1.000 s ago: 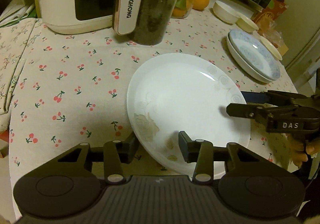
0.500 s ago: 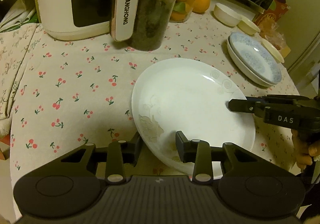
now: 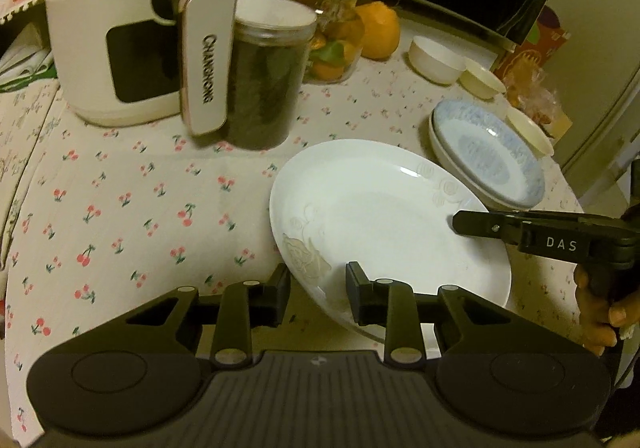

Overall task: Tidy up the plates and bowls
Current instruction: 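Lift the white plate with the left gripper toward the blue plate stack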

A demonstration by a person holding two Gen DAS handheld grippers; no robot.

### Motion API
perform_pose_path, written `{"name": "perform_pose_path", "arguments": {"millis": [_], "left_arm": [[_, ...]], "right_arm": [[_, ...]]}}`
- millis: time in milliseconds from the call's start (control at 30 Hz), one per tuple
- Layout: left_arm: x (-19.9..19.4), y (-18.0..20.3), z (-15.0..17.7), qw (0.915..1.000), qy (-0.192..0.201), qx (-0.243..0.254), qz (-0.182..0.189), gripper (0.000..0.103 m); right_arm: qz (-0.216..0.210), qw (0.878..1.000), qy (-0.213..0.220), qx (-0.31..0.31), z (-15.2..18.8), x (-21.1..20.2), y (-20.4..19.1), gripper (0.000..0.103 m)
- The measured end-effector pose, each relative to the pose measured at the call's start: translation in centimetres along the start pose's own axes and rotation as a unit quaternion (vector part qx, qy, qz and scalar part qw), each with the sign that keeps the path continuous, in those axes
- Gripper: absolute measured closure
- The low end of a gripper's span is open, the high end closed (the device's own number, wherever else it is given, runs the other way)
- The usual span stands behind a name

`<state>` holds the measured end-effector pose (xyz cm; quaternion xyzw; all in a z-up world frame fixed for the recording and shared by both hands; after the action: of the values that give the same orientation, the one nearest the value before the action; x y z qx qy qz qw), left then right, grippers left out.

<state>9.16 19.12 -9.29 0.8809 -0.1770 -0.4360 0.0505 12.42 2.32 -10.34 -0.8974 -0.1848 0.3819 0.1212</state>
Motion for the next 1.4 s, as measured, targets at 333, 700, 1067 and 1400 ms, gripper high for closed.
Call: {"name": "perform_pose_path", "arguments": {"millis": [333,700,1067,1400], "left_arm": [[0.2,1.6,-1.7,0.9996,0.025,-0.006,0.005,0.076],[1.3,4.9,-4.3,0.9977,0.062,-0.018,0.020,0.077],[3.8,8.1,-5.7,0.9973,0.066,-0.015,0.029,0.077],[6.1,10.3,-6.3,0.9979,0.058,-0.016,0.022,0.077]], "right_arm": [[0.002,1.000,0.022,0.017,-1.6,-1.5,1.8,0.087],[0.020,0.998,0.045,0.042,-3.5,-3.1,5.4,0.087],[0.042,0.995,0.058,0.065,-4.6,-4.6,9.3,0.087],[0.061,0.992,0.058,0.094,-5.1,-4.7,12.6,0.087]]}}
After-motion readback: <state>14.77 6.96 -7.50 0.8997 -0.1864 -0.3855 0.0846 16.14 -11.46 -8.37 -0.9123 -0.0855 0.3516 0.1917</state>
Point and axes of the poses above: each gripper's, at about its wrist camera, not at the fingertips, and x roughly the way its jaws point, y to its right, z to its underside, the point moved 7 cm from there along x, roughly the way its jaws point, and after that the axes turned 3 degrees about y, right-handed, at the moved point
